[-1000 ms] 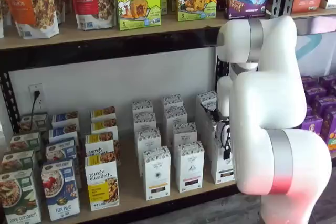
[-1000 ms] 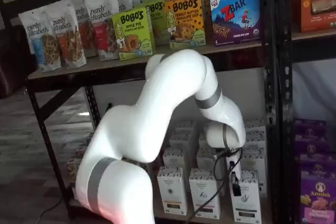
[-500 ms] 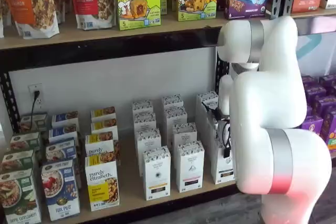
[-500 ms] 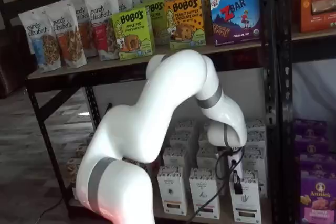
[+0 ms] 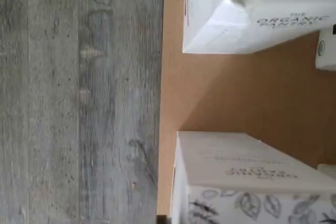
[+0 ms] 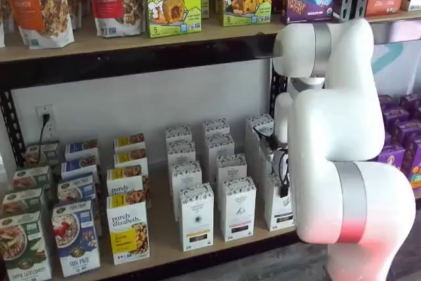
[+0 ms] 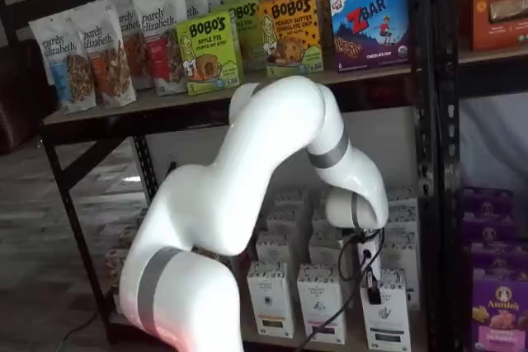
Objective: Pick up the white box with a green strip in the middle, on the bottom shelf, the sixth box from the left
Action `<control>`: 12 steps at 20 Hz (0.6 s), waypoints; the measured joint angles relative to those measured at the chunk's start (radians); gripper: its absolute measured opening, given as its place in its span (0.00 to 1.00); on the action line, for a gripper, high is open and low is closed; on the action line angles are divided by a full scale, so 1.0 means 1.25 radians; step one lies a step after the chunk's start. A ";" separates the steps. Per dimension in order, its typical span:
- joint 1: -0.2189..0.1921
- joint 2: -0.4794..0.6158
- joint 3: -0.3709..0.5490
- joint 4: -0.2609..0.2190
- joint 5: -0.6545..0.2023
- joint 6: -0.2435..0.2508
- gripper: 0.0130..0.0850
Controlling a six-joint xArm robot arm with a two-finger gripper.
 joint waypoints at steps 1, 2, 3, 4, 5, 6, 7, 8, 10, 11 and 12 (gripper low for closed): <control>0.000 -0.002 0.003 -0.002 0.000 0.002 0.67; 0.000 -0.005 0.007 -0.005 -0.001 0.004 0.61; 0.000 -0.007 0.010 -0.008 -0.001 0.007 0.61; -0.001 -0.010 0.015 -0.015 -0.003 0.013 0.61; -0.001 -0.013 0.020 -0.026 -0.008 0.023 0.61; -0.003 -0.017 0.028 -0.044 -0.017 0.037 0.61; -0.004 -0.022 0.038 -0.055 -0.026 0.046 0.61; -0.006 -0.028 0.049 -0.065 -0.034 0.054 0.61; -0.007 -0.041 0.070 -0.072 -0.039 0.061 0.61; -0.007 -0.049 0.079 -0.070 -0.037 0.059 0.61; -0.007 -0.057 0.095 -0.072 -0.045 0.060 0.61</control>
